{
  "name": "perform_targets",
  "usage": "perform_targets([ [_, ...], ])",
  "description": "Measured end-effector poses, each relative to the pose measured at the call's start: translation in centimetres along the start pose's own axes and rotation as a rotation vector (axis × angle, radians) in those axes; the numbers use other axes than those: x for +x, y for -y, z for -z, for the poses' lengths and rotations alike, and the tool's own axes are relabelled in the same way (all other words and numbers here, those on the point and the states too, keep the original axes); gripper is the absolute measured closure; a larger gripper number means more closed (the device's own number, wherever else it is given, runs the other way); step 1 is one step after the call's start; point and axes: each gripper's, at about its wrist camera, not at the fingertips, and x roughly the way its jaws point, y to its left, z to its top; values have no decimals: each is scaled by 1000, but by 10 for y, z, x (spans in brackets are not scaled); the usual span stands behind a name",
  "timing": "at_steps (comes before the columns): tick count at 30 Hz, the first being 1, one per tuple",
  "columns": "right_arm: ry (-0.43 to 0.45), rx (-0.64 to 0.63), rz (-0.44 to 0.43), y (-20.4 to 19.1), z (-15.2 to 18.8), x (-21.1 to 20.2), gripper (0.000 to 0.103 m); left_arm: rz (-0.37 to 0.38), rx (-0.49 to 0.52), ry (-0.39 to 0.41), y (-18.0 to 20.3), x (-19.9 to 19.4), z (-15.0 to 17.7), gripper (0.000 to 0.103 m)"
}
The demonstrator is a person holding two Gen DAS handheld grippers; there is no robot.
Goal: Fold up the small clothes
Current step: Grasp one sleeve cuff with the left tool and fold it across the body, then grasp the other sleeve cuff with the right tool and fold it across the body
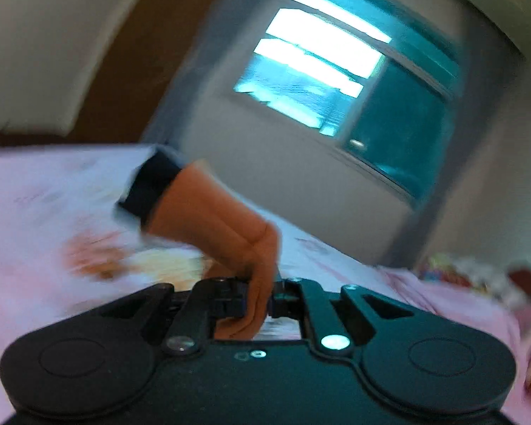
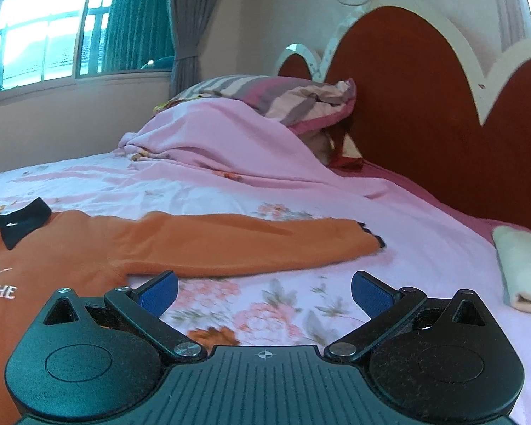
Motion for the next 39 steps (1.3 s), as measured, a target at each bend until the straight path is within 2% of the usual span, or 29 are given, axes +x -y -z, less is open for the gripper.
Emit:
perform_targets([
  [4,3,8,16,33,9,-7,0,82,202,-44,124,28,51,99],
  [7,-12,16,41,55,17,-7,0,141,300,-135,190,50,112,99],
  [9,-36,29,53,69,23,-6,0,172,399,-208,219,55,157,98],
  [10,-45,36,59,74,26,-4,0,176,458,-264,232,62,181,95],
  [11,-54,40,61,79,28,-3,0,187,512,-327,241,71,201,71],
  [12,-62,41,62,83,31,-3,0,197,566,-433,248,77,224,52],
  [13,-68,41,64,85,33,-3,0,199,611,-498,254,84,242,24],
  [14,-70,42,66,87,34,-4,0,205,694,-453,262,73,255,25],
  [15,-70,42,67,89,36,-5,0,209,737,-387,263,63,257,21],
  [16,-72,41,67,90,37,-5,0,225,736,-351,261,50,254,8],
  [17,-74,41,69,89,38,-6,0,233,704,-338,255,39,249,9],
  [20,-80,47,65,87,40,-7,0,195,651,-264,223,9,222,9],
  [24,-75,55,27,72,35,-6,0,31,656,-199,155,-33,192,9],
  [26,-53,71,-43,60,27,-9,0,-82,664,-189,121,-45,179,10],
  [28,-32,102,-126,42,16,-11,0,-155,633,-250,92,-29,171,13],
  [31,-17,159,-279,4,-5,-8,0,-218,639,-328,69,-5,167,18],
  [33,-16,179,-365,-26,-18,-2,0,-261,625,-342,61,7,161,18],
  [35,-25,202,-477,-62,-31,8,0,-290,458,-351,34,11,155,19],
  [37,-37,189,-560,-103,-39,20,1,-259,335,-353,13,7,155,18],
  [39,-94,184,-640,-143,-42,39,41,-236,312,-346,7,3,154,18],
])
